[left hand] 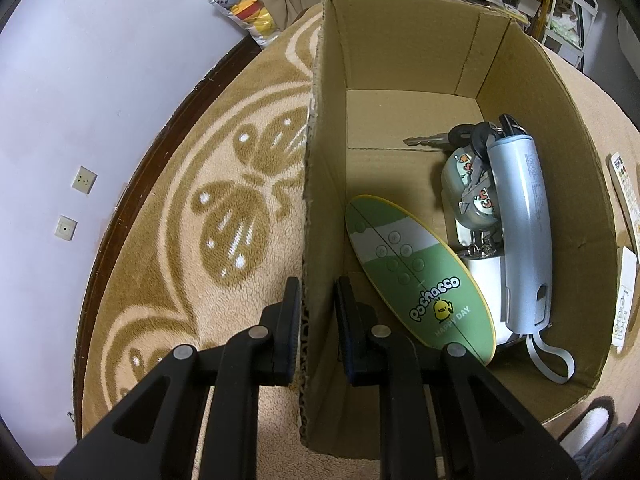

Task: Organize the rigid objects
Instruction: 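Move the right gripper back and grasp the grey Midea remote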

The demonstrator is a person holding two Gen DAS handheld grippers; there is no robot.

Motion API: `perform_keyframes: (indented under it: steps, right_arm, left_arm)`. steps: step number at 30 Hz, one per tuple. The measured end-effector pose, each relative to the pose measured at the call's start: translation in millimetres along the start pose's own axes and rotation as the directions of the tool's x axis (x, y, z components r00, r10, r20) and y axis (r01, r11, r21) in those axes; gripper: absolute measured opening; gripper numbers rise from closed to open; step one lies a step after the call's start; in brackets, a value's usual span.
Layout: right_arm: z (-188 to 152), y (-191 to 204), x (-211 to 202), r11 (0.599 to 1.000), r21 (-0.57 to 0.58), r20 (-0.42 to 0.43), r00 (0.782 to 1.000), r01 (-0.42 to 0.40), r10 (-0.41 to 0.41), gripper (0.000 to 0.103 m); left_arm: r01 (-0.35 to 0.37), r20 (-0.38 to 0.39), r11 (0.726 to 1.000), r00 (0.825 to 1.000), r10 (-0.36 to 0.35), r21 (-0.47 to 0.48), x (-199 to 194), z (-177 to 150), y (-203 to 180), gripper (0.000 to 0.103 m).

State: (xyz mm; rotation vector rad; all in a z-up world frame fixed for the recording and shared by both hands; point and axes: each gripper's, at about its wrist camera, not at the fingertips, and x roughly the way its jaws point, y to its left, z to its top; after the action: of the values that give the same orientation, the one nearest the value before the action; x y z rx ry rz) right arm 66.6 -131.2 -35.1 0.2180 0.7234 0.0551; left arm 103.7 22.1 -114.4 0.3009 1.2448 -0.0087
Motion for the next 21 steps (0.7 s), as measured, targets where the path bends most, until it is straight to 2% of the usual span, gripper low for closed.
perform_keyframes:
  steps: [2,4,7,13,21]
  right_arm:
    - [0.4,-3.4,-5.2,1.000,0.001,0.003,1.000,0.016,-0.016,0.090]
    - [0.4,-7.5,-11.9,0.999,0.003,0.020,0.999,0.050,-0.050,0.102]
    - [0.1,-15.2,-19.9,0.997,-0.003,0.030,0.996,0.079,-0.079,0.103]
    - [-5.7,-40.6,-22.3,0.988,0.031,-0.003,0.988,0.154,-0.154,0.103]
    - [-31.2,-75.9,-22.5,0.968,0.080,-0.062,0.971,0.236,-0.232,0.103]
  left_arm:
    - [-0.001,0.000,1.000,1.000,0.001,0.001,-0.1,-0.1,-0.3,0.017]
    - [-0.001,0.000,1.000,1.000,0.001,0.000,0.0,-0.3,-0.1,0.017]
    - [0.000,0.000,1.000,1.000,0.000,0.000,0.0,-0.2,-0.1,0.018]
    - [-0.002,0.000,1.000,1.000,0.002,0.003,0.4,-0.7,-0.7,0.018]
    - [-0.002,0.000,1.000,1.000,0.002,0.002,0.4,-1.0,-0.8,0.018]
